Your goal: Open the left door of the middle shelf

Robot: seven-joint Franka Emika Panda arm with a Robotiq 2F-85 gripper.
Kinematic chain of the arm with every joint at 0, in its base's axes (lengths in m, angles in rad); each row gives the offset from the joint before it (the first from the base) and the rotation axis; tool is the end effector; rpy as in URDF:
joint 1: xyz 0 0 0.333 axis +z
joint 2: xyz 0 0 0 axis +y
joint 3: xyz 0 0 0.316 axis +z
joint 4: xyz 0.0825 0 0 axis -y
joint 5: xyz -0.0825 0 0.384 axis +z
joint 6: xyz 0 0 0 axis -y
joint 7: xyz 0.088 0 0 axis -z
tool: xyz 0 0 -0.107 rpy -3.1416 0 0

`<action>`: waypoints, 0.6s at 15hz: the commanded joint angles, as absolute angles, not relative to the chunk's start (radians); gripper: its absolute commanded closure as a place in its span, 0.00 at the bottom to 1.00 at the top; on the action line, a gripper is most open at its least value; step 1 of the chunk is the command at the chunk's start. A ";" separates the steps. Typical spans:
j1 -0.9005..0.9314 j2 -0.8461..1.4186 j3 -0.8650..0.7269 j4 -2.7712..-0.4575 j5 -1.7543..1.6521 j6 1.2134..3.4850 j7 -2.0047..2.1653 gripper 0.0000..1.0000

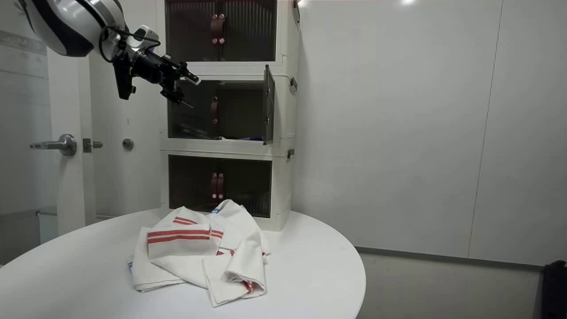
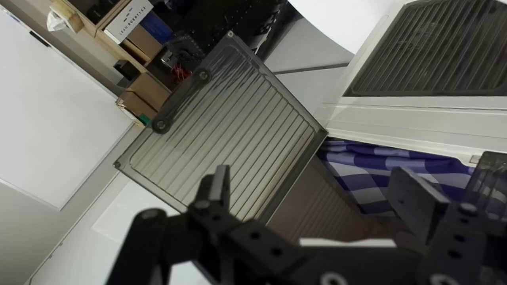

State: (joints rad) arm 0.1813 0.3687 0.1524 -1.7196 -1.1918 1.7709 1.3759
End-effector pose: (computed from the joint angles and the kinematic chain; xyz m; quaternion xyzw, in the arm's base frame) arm 0.6362 0.1240 0.3964 0.8193 -0.2451 0.2963 0.4253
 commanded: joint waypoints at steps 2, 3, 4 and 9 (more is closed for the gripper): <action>0.197 0.432 0.116 -1.649 -1.234 1.771 1.399 0.00; 0.198 0.440 0.113 -1.640 -1.238 1.772 1.399 0.00; 0.198 0.447 0.109 -1.632 -1.241 1.774 1.399 0.00; 0.208 0.477 0.112 -1.578 -1.229 1.771 1.379 0.00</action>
